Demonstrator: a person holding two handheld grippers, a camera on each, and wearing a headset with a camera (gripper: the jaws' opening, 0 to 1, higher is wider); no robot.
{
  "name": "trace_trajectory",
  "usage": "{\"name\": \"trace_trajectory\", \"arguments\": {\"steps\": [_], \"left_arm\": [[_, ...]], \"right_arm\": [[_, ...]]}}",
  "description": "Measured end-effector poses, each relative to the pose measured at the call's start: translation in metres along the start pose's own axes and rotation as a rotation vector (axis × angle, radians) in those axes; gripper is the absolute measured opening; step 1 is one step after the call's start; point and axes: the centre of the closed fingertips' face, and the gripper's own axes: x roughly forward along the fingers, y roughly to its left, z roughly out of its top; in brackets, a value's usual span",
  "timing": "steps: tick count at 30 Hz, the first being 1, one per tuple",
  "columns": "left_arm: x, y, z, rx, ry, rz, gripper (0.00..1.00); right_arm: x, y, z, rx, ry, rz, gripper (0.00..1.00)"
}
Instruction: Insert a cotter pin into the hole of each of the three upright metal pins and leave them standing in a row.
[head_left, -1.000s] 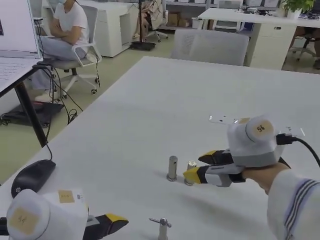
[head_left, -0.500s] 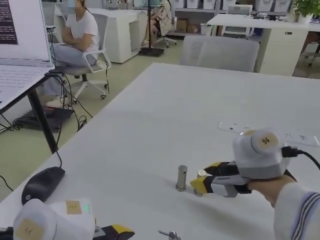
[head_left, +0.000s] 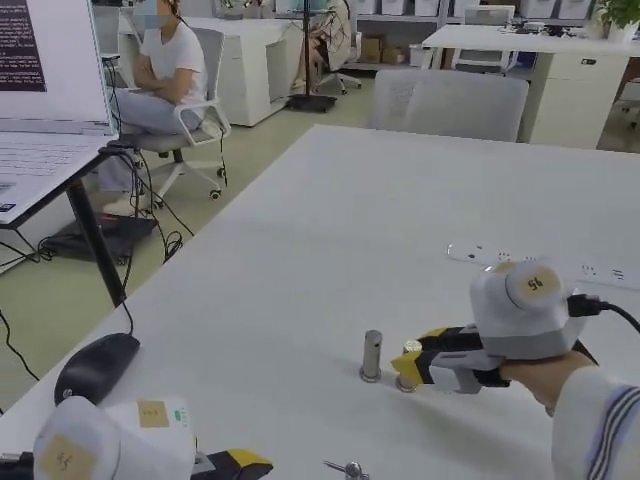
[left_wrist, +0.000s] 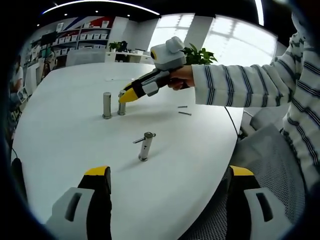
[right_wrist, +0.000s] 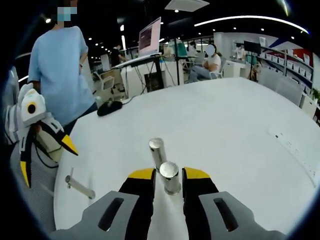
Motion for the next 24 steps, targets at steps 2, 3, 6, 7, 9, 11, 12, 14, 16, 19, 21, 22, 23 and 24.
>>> {"name": "trace_trajectory", "arguments": {"steps": [2,3,6,7,9,11,12,14,16,19,21,22,23,24], "left_arm": [[0.0,0.0003,-0.001,-0.002,0.004,0.0,0.96],[0.0001,0.0008,-0.0018,-0.006,0.007,0.002,0.96],[0.0004,0.0028,-0.0051,-0.024,0.013,0.003,0.95],[0.0001,0.0027,-0.0055,-0.022,0.016,0.005,0.95],[-0.0001,0.0026,-0.0055,-0.022,0.016,0.006,0.95],[-0.0006,0.0026,-0.005,-0.023,0.012,0.008,0.95],[-0.0009,0.0025,-0.0049,-0.023,0.012,0.008,0.95],[-0.001,0.0027,-0.0059,-0.027,0.015,0.007,0.94],[-0.0011,0.003,-0.0061,-0.027,0.016,0.009,0.94],[-0.0013,0.0033,-0.0059,-0.025,0.015,0.012,0.94],[-0.0015,0.0032,-0.0056,-0.023,0.014,0.011,0.94],[-0.0016,0.0037,-0.0053,-0.022,0.013,0.014,0.94],[-0.0016,0.0041,-0.005,-0.022,0.012,0.016,0.94],[-0.0014,0.0042,-0.0045,-0.023,0.009,0.017,0.94]], "right_arm": [[0.0003,0.0002,-0.0008,0.001,0.0,0.006,0.2],[0.0003,0.0003,-0.0009,0.0,0.0,0.006,0.18],[0.0007,-0.0004,0.0,0.0,-0.002,-0.004,0.17],[0.0012,-0.0007,0.0002,0.001,-0.003,-0.005,0.17],[0.0019,-0.0015,0.0006,-0.002,-0.004,-0.011,0.16],[0.0023,-0.0015,0.0006,0.001,-0.005,-0.011,0.16],[0.0024,-0.0013,0.0005,0.001,-0.005,-0.011,0.16],[0.0025,-0.0013,0.0004,0.0,-0.005,-0.012,0.16],[0.0024,-0.0018,0.0003,-0.001,-0.006,-0.014,0.16],[0.0023,-0.0016,0.0003,-0.016,-0.01,-0.02,0.16],[0.0021,-0.0013,0.0005,-0.029,-0.012,-0.024,0.15],[0.002,-0.0013,0.0006,-0.037,-0.012,-0.025,0.15],[0.0021,-0.0014,0.0006,-0.04,-0.011,-0.026,0.15],[0.0021,-0.0016,0.0006,-0.047,-0.009,-0.028,0.14]]}}
